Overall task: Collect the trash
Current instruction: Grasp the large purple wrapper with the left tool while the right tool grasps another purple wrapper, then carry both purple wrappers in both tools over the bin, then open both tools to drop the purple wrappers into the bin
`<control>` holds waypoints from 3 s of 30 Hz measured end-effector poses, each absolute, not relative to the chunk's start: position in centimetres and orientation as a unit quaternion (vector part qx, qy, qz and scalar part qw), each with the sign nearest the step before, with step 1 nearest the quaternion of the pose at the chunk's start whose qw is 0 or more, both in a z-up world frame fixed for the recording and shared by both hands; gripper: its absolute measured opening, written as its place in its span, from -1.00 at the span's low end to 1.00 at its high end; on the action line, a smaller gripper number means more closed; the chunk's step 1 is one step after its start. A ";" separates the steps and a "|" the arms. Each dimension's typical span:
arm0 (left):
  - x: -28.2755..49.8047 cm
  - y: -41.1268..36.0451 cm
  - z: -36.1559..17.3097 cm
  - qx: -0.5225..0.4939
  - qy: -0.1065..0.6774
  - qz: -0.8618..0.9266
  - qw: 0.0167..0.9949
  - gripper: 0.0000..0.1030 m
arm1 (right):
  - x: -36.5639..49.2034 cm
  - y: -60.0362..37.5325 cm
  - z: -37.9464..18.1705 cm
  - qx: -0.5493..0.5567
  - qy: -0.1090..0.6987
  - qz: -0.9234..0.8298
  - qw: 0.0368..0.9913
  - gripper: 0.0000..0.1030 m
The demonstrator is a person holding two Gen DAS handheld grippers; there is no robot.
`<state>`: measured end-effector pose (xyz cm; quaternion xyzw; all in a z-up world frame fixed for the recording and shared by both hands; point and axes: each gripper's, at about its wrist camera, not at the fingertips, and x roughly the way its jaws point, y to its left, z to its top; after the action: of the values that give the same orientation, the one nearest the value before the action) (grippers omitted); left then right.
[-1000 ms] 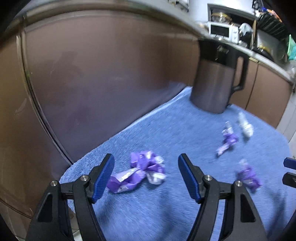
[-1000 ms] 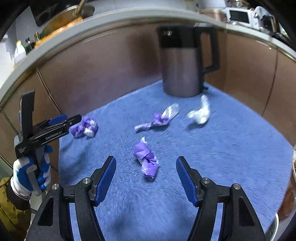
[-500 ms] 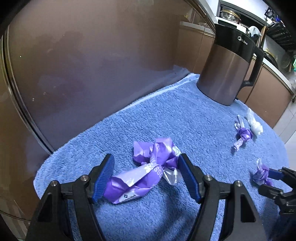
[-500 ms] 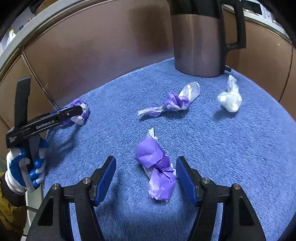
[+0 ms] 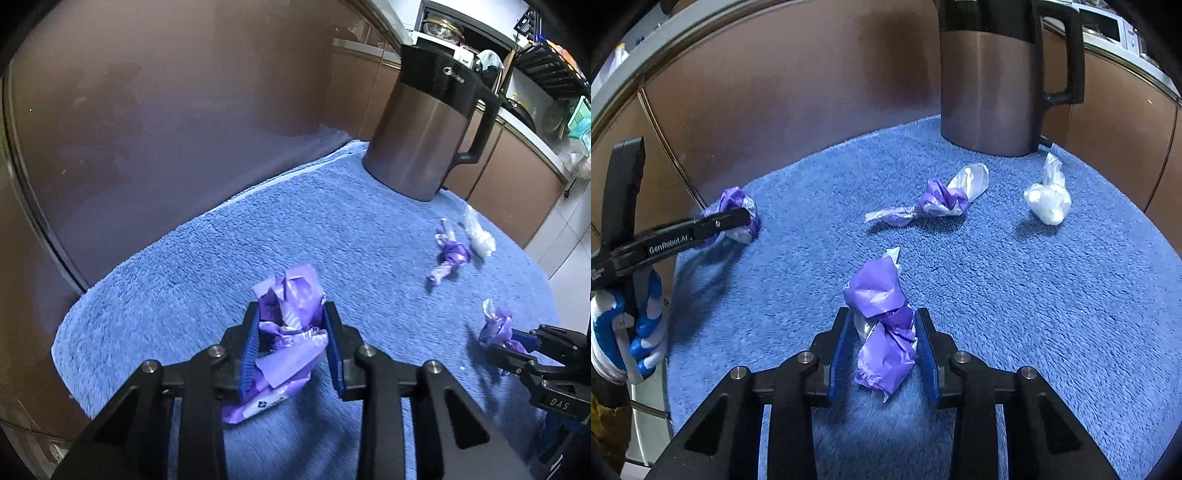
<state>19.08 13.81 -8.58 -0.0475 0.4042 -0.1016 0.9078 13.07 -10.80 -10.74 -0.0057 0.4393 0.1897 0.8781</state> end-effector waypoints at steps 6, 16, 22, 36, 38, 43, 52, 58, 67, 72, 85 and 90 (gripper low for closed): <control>14.5 11.9 -5.3 -0.026 0.374 -0.092 0.922 -0.41 | 10.3 -11.7 -8.1 0.010 0.413 0.197 0.889 -0.37; 6.1 6.5 -1.8 0.008 0.331 -0.091 0.939 -0.41 | 4.5 -14.7 -4.2 0.034 0.379 0.184 0.906 -0.37; 2.7 3.9 -0.4 0.027 0.316 -0.106 0.943 -0.41 | 1.5 -16.4 -2.6 0.043 0.362 0.169 0.916 -0.37; -2.2 -0.6 3.0 0.076 0.283 -0.121 0.948 -0.41 | -3.8 -20.9 0.3 0.082 0.311 0.154 0.934 -0.37; -2.6 -1.4 3.3 0.083 0.281 -0.124 0.948 -0.41 | -4.3 -21.7 0.6 0.089 0.305 0.151 0.936 -0.38; -3.5 -4.2 4.1 0.104 0.273 -0.135 0.947 -0.41 | -5.9 -24.7 0.8 0.108 0.293 0.138 0.940 -0.37; -4.4 -9.9 4.3 0.144 0.270 -0.165 0.938 -0.41 | -8.9 -31.3 0.5 0.150 0.274 0.099 0.945 -0.37; -5.0 -14.8 4.0 0.171 0.273 -0.198 0.926 -0.41 | -10.9 -35.8 -0.5 0.168 0.267 0.061 0.947 -0.37; -3.9 -26.1 1.6 0.183 0.331 -0.312 0.872 -0.36 | -14.3 -45.1 -5.1 0.211 0.288 -0.040 0.933 -0.37; -2.6 -33.1 -1.8 0.172 0.381 -0.370 0.829 -0.36 | -15.3 -49.9 -8.8 0.236 0.316 -0.090 0.914 -0.37; 0.5 -43.1 -8.3 0.124 0.464 -0.418 0.771 0.06 | -14.1 -55.8 -17.2 0.269 0.390 -0.151 0.868 -0.19; 0.7 -43.2 -8.4 0.114 0.468 -0.423 0.767 0.07 | -14.3 -56.9 -18.1 0.281 0.391 -0.167 0.860 0.04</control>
<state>0.66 -43.24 -8.45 0.1138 0.4683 -0.4228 0.7675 -14.33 -56.87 -18.10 0.2810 0.3912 -0.1671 0.8602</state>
